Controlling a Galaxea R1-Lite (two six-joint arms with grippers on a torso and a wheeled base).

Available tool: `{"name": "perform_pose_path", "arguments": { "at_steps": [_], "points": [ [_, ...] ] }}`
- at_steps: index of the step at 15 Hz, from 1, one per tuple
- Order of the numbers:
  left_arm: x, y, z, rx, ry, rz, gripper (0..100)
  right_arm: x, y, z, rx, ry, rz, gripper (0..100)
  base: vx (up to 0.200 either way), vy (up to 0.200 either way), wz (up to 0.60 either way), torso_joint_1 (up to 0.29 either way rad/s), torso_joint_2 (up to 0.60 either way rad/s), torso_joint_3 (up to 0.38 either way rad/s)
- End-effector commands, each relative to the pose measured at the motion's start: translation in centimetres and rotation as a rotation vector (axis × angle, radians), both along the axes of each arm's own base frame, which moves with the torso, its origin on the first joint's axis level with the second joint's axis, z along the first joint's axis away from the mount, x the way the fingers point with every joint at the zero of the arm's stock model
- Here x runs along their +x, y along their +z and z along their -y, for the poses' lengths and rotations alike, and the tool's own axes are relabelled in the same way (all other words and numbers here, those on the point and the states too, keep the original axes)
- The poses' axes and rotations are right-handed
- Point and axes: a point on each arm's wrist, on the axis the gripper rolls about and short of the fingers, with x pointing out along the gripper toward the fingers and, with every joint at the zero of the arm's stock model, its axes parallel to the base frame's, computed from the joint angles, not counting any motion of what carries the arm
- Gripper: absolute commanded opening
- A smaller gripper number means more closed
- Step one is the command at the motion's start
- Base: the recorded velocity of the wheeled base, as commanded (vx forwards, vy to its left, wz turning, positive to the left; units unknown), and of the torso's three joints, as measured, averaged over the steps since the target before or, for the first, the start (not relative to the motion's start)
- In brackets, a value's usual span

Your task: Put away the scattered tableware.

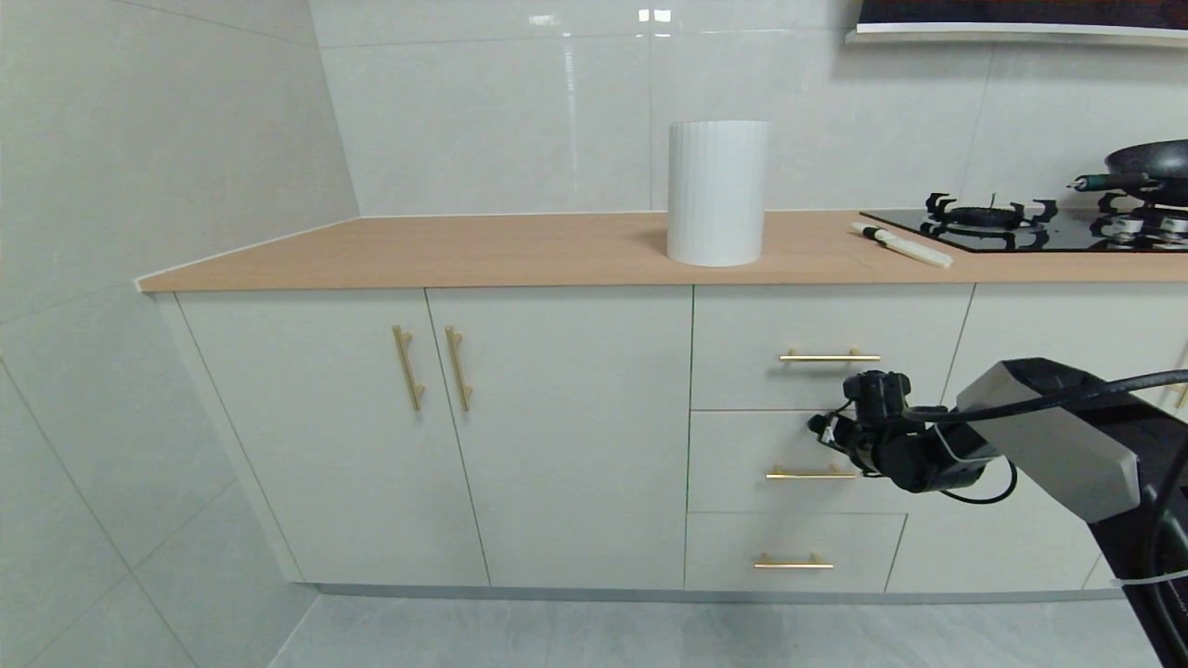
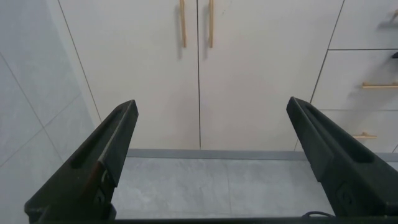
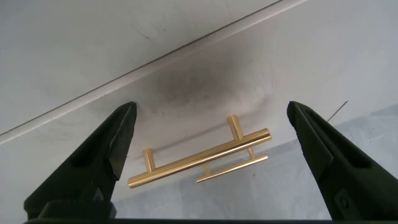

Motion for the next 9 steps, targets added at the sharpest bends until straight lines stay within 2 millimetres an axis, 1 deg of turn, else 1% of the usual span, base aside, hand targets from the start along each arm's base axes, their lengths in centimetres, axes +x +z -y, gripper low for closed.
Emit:
{"name": "perform_pose_path", "arguments": {
  "at_steps": [1, 2, 3, 5, 7, 8, 9],
  "points": [
    [0.0, 0.0, 0.0, 0.000, 0.001, 0.000, 100, -0.1, 0.2, 0.0, -0.004, -0.003, -0.003, 100, 0.000, 0.000, 0.00, 0.000, 0.00, 0.000],
    [0.0, 0.0, 0.0, 0.000, 0.001, 0.000, 100, -0.5, 0.6, 0.1, -0.009, -0.006, -0.013, 100, 0.000, 0.000, 0.00, 0.000, 0.00, 0.000],
    [0.0, 0.0, 0.0, 0.000, 0.001, 0.000, 100, -1.8, 1.7, 0.2, -0.011, 0.004, -0.047, 100, 0.000, 0.000, 0.00, 0.000, 0.00, 0.000],
    [0.0, 0.0, 0.0, 0.000, 0.001, 0.000, 100, -4.4, 4.9, 0.1, 0.006, 0.043, -0.067, 100, 0.000, 0.000, 0.00, 0.000, 0.00, 0.000],
    [0.0, 0.0, 0.0, 0.000, 0.001, 0.000, 100, -7.9, 8.7, 0.4, -0.012, 0.068, -0.055, 100, 0.000, 0.000, 0.00, 0.000, 0.00, 0.000],
    [0.0, 0.0, 0.0, 0.000, 0.001, 0.000, 100, -9.4, 10.6, 0.6, -0.022, 0.074, -0.029, 100, 0.000, 0.000, 0.00, 0.000, 0.00, 0.000],
    [0.0, 0.0, 0.0, 0.000, 0.001, 0.000, 100, -9.4, 10.6, 0.6, -0.022, 0.074, -0.029, 100, 0.000, 0.000, 0.00, 0.000, 0.00, 0.000]
  ]
}}
